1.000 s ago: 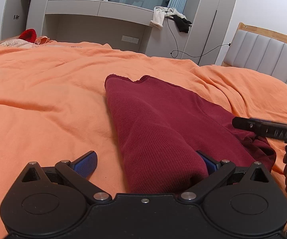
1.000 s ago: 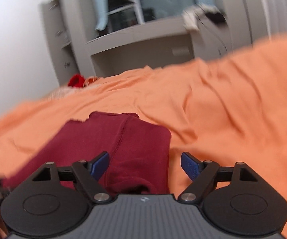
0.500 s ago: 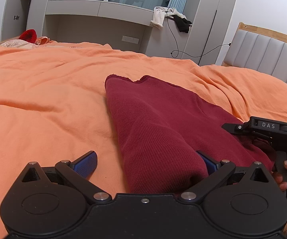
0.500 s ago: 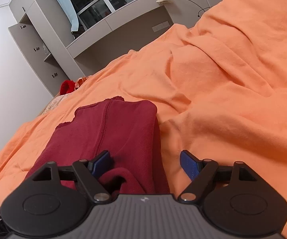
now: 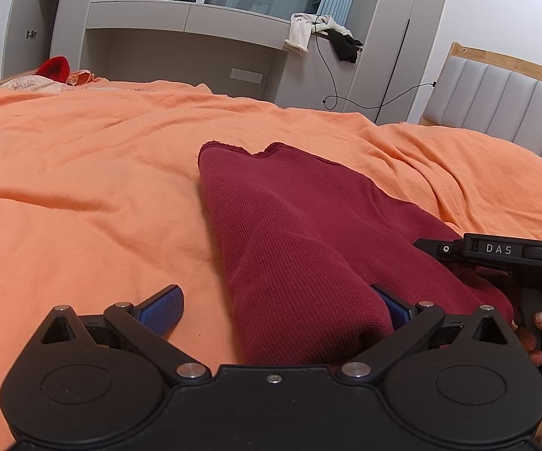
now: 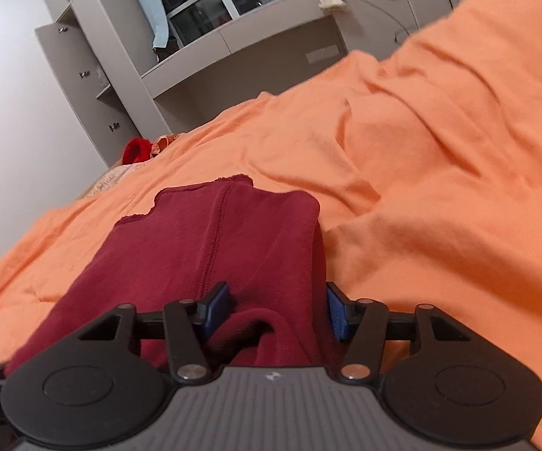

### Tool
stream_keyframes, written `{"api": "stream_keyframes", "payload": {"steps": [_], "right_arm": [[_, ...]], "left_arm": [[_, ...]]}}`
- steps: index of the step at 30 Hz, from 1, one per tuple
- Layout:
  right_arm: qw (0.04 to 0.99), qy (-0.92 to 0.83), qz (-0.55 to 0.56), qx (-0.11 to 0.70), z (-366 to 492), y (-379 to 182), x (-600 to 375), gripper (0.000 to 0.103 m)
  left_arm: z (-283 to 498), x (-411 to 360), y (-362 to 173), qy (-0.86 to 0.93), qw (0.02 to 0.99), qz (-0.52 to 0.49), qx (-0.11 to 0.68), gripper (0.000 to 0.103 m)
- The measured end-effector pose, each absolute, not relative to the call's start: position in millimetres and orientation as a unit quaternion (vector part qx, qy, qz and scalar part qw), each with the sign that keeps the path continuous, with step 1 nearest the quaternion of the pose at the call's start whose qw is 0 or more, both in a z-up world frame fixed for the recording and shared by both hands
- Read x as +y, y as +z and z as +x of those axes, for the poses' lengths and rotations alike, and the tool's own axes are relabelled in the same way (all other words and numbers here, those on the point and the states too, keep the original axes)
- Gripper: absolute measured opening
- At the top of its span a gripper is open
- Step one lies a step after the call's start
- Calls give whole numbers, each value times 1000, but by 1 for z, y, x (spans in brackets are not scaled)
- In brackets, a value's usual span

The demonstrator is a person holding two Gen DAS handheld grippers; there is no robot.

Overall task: Fold small clothes
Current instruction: 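Close the right gripper on the end of the folded dark red strip, then close the left gripper on the strip end while the right gripper holds it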

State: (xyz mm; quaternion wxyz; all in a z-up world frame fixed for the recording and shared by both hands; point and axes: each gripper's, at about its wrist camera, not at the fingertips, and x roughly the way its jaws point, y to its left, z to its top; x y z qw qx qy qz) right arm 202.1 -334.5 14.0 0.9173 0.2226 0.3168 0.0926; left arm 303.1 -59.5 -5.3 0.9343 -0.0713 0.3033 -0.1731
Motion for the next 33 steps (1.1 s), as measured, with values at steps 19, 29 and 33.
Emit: {"api": "stream_keyframes", "payload": {"steps": [19,29,33], "right_arm": [[897,147,270,317,226,12,-353,66],[907,132,244,316,229,4,-337,62],[907,130,246,315,228,3,-338,62]], "left_arm": [[323,-37,17,-228,921,-118,291,102],[376,-38,-9,-297,869,-125,376,103],[374,-40,-8,-285,874,-111,378,103]]}}
